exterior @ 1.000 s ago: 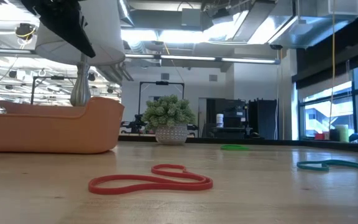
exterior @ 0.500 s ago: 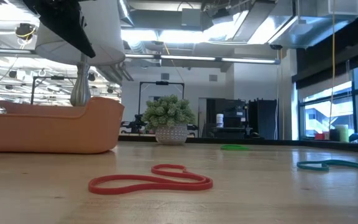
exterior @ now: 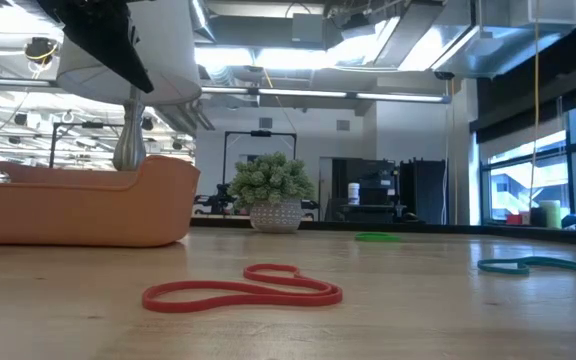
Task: Pick and place rubber bands into bin
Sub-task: Put the black rubber band into the orange bin
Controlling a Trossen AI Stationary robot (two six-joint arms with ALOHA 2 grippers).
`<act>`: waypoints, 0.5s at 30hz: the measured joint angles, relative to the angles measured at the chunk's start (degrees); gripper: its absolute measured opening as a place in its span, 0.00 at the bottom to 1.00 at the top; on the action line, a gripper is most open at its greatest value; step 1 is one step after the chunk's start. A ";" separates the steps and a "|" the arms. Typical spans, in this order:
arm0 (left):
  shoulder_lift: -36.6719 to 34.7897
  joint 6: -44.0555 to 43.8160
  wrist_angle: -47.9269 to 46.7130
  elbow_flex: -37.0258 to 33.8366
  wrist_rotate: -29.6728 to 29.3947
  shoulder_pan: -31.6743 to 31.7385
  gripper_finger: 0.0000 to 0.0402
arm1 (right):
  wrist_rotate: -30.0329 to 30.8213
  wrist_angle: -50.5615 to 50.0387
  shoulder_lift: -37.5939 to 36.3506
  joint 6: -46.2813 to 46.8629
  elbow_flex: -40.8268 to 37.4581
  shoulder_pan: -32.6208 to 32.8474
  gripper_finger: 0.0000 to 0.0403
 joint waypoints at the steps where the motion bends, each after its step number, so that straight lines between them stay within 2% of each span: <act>1: 0.00 0.00 0.00 0.00 0.00 0.00 0.01 | 0.02 1.18 0.00 -0.02 -0.72 0.00 0.23; 8: 0.00 0.00 0.00 0.00 0.00 0.00 0.01 | 0.22 8.76 -0.40 0.08 -5.17 0.00 0.20; 13: 0.00 0.00 0.00 0.00 0.00 0.00 0.01 | 1.00 8.54 -0.37 -0.25 -5.38 -0.02 0.04; 15: 0.00 0.02 0.00 0.00 -0.02 0.00 0.01 | 2.02 8.16 -0.37 -0.17 -5.29 -0.02 0.02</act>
